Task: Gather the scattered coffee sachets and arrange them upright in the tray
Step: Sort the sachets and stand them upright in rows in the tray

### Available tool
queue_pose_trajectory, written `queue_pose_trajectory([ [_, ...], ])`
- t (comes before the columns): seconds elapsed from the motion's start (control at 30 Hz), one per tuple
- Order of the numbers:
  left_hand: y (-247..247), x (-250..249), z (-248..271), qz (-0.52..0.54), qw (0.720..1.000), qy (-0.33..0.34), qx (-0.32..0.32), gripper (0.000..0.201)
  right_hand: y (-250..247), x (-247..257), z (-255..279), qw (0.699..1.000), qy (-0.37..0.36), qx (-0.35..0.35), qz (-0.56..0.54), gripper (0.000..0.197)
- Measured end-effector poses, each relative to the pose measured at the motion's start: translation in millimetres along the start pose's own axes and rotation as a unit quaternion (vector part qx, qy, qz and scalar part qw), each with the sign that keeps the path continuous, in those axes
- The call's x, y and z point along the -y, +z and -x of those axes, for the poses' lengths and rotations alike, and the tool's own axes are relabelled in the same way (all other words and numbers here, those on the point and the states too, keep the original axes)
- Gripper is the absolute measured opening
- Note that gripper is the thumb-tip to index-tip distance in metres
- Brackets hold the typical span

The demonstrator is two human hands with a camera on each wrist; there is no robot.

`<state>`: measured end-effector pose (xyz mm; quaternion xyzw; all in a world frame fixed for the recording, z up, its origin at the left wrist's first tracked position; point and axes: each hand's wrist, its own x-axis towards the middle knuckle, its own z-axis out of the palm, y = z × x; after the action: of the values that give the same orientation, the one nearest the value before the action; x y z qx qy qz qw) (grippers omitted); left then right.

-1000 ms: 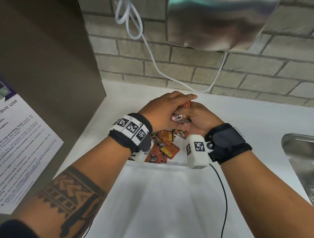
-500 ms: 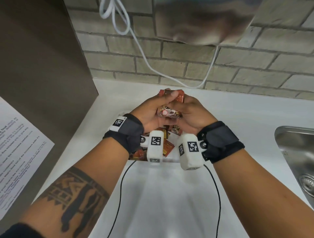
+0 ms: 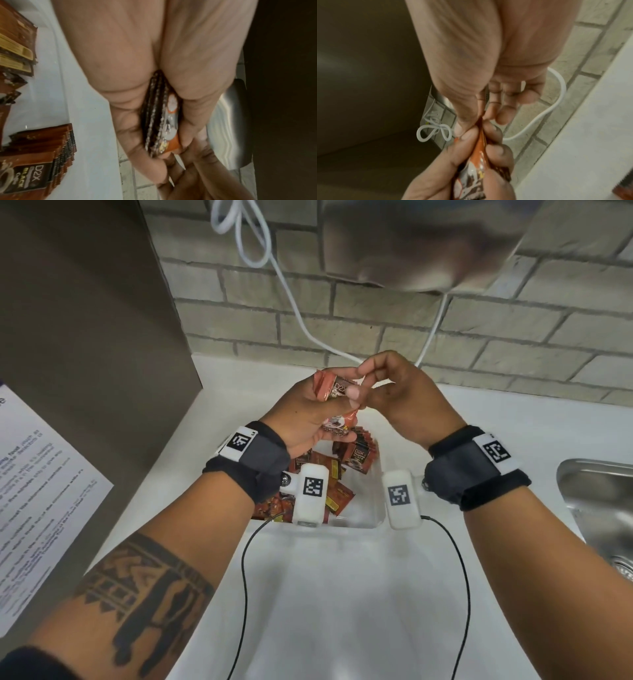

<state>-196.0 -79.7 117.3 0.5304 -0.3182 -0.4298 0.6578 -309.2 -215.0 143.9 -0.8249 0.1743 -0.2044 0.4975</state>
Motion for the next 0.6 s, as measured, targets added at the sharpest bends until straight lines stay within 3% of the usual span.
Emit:
queue_pose_trajectory([
  [0.33, -6, 17, -7, -0.003, 0.999, -0.010, 0.039, 0.063, -5, 0, -6, 1.000, -0.006, 0.008, -0.019, 0.014],
  [0.53, -8, 20, -12, -0.070, 0.996, 0.044, 0.018, 0.058, -3, -6, -11, 0.999, -0.015, 0.023, 0.033, 0.016],
  [0.6, -11, 22, -10, -0.061, 0.998, 0.030, 0.007, 0.051, -3, -9, -11, 0.998, -0.015, 0.013, 0.053, 0.014],
])
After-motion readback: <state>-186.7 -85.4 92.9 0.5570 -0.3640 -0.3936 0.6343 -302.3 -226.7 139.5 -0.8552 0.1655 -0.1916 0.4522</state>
